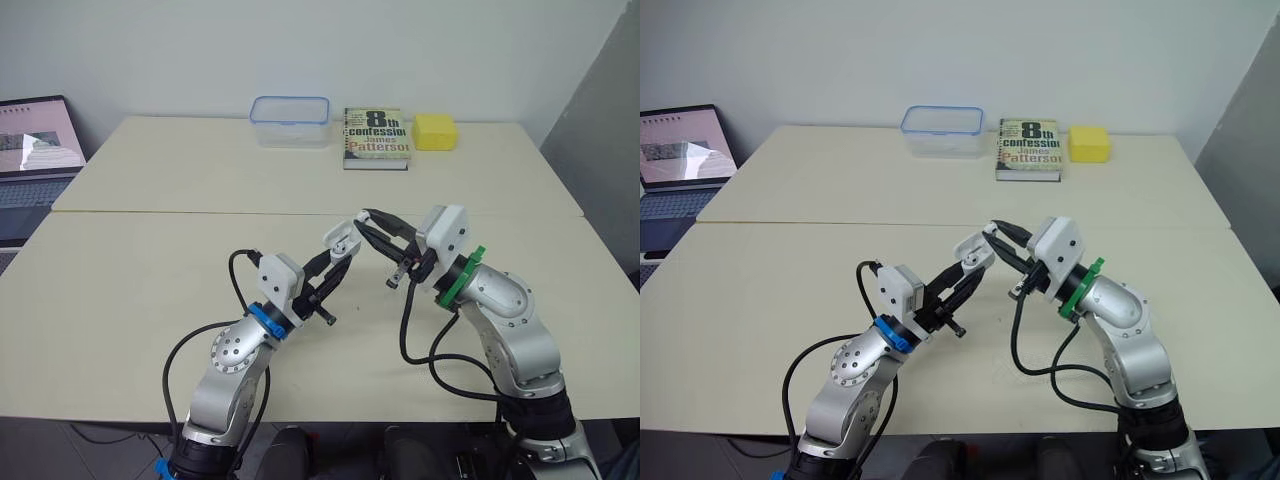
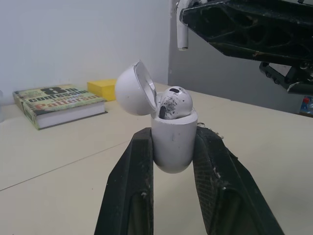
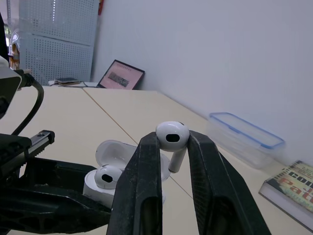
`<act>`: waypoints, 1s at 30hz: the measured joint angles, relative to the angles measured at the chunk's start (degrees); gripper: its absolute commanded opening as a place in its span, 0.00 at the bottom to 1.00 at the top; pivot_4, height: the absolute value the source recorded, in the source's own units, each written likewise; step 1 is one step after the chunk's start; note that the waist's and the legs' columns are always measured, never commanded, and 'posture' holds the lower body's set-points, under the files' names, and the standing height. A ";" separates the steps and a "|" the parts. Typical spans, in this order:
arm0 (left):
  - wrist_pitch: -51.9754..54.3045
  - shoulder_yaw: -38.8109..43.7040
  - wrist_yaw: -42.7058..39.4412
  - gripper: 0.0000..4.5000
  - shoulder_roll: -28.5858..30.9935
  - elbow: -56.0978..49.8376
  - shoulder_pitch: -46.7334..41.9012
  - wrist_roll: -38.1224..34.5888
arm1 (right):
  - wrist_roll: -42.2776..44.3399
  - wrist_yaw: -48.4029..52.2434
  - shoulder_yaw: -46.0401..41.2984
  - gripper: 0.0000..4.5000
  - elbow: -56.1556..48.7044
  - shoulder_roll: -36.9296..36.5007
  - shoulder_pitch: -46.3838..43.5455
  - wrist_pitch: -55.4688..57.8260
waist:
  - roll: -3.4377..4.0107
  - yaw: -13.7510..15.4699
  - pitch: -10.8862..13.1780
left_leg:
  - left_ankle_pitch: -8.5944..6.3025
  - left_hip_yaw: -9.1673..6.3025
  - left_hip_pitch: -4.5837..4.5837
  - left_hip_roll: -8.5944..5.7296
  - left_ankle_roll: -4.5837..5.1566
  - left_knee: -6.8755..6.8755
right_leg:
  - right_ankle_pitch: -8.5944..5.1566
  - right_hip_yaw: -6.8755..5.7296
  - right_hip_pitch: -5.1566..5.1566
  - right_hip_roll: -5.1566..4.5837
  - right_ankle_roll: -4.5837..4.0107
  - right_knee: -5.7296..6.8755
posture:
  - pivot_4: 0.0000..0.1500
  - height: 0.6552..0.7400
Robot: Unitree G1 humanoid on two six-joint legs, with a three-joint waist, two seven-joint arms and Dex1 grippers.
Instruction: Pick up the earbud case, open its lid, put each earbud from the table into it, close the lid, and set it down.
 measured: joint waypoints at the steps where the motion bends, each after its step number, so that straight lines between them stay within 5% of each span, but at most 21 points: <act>1: 0.00 0.00 -0.02 0.17 0.00 0.00 0.00 -0.02 | 1.68 -0.17 0.01 0.09 -0.28 0.79 0.00 1.25 | 0.00 0.00 0.00 | 0.00 -0.01 0.00 0.00 0.00 0.00 | 0.00 -0.01 0.00 0.00 0.00 0.01 | 1.00 1.00; 9: 0.00 0.13 -0.02 0.17 0.03 0.00 -0.02 -0.16 | 9.51 -3.72 -0.02 0.09 -4.46 3.35 -0.01 10.03 | 0.01 0.01 0.00 | 0.00 -0.09 -0.01 0.01 0.00 0.00 | 0.00 0.01 -0.01 0.00 0.00 0.00 | 1.00 1.00; 30: 0.22 0.01 0.03 0.17 -0.02 -0.22 0.01 -0.24 | 1.58 -3.44 4.10 0.09 4.42 -0.96 1.38 -0.71 | 0.01 0.01 0.00 | 0.00 0.01 -0.03 0.00 0.00 -0.02 | 0.00 0.02 -0.05 0.01 0.00 0.00 | 1.00 1.00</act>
